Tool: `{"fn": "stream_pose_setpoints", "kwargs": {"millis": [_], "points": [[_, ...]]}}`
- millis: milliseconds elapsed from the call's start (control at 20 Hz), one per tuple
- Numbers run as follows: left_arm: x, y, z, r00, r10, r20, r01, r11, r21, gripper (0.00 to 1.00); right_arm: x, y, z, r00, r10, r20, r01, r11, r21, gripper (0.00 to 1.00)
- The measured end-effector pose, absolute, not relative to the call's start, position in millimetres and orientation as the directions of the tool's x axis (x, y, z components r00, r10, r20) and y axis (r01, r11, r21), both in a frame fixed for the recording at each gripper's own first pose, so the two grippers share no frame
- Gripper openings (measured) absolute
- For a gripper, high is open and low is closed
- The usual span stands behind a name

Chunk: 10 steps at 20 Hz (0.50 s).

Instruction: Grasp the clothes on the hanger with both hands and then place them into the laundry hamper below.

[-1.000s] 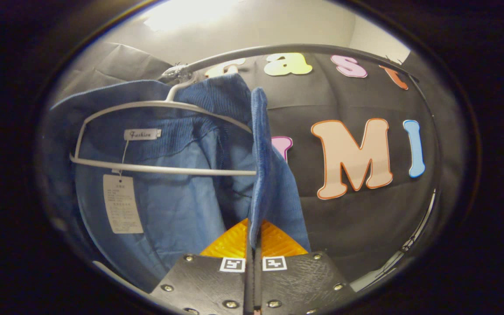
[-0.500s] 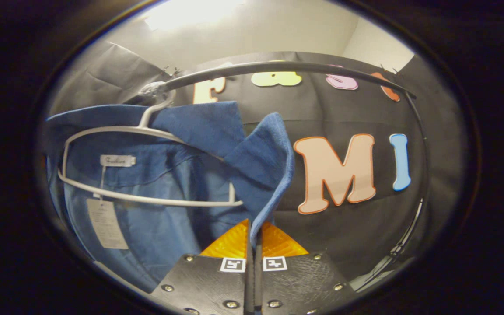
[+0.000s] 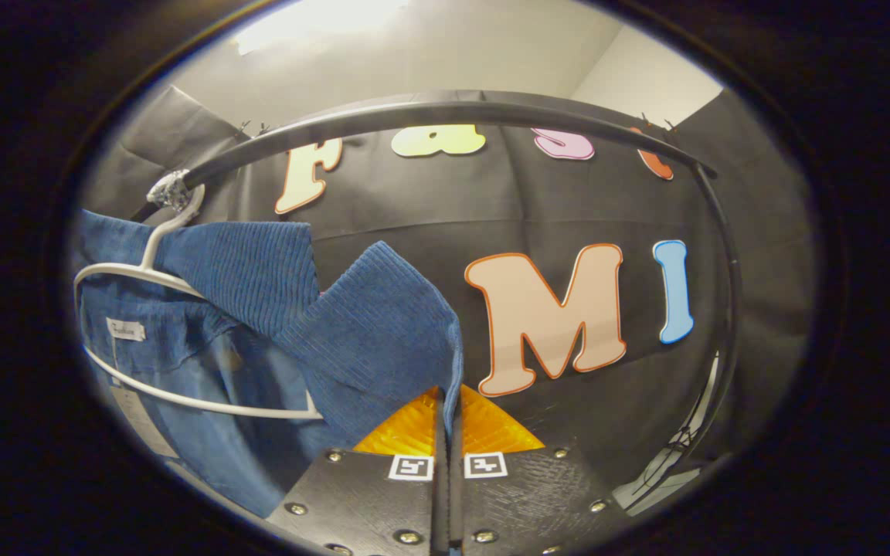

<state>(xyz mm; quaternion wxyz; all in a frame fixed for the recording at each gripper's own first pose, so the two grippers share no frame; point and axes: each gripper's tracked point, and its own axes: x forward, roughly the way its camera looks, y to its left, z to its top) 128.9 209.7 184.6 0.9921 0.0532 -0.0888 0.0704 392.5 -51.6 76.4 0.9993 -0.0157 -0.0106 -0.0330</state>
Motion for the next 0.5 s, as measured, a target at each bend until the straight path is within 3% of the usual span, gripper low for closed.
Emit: {"fn": "stream_pose_setpoints", "kwargs": {"millis": [200,350,500], "points": [[146,231,191,0.959,0.189,0.211,-0.212,0.973,0.092,0.00,409,-72,83,0.992,-0.114,0.050,0.117,0.991,-0.065,0.00],[159,221,184,0.969,0.153,0.194,-0.170,0.983,0.073,0.00,425,-86,92,0.990,-0.121,0.068,0.127,0.988,-0.091,0.00],[173,213,162,0.975,0.140,0.172,-0.157,0.984,0.084,0.00,442,-93,66,0.993,-0.118,0.017,0.119,0.987,-0.109,0.00]]}}
